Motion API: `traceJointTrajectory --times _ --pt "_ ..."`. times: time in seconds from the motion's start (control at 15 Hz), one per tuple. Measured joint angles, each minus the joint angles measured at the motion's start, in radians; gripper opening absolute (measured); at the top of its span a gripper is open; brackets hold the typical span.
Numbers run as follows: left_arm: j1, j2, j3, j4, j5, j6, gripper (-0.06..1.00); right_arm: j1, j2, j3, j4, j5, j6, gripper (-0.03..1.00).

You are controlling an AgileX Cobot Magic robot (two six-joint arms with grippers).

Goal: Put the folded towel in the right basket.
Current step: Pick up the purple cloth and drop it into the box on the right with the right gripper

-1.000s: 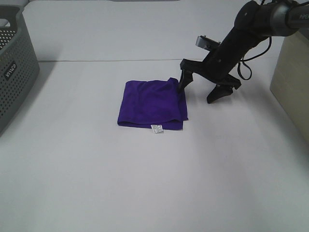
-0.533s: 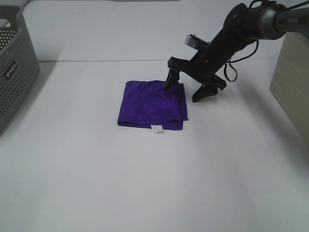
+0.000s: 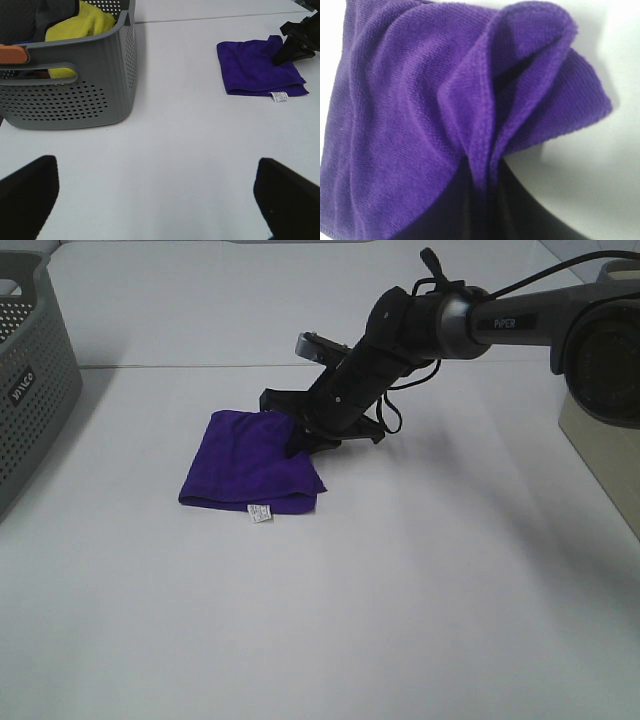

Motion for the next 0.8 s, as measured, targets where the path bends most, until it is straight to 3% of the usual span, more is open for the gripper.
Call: traceJointTrajectory --times 0.33,0.53,0.8 --pt "0.0 0.0 0.0 0.0 0.0 0.0 0.99 0.002 -0.009 -0.031 -0.021 0.038 0.008 0.05" --pt "0.0 0.0 0.0 0.0 0.0 0.0 0.99 0.004 -0.025 -0.148 -0.086 0.22 0.006 0.05" --pt "0.0 0.0 0.0 0.001 0.0 0.0 0.99 0.004 -0.119 -0.448 -0.156 0.435 0.006 0.05"
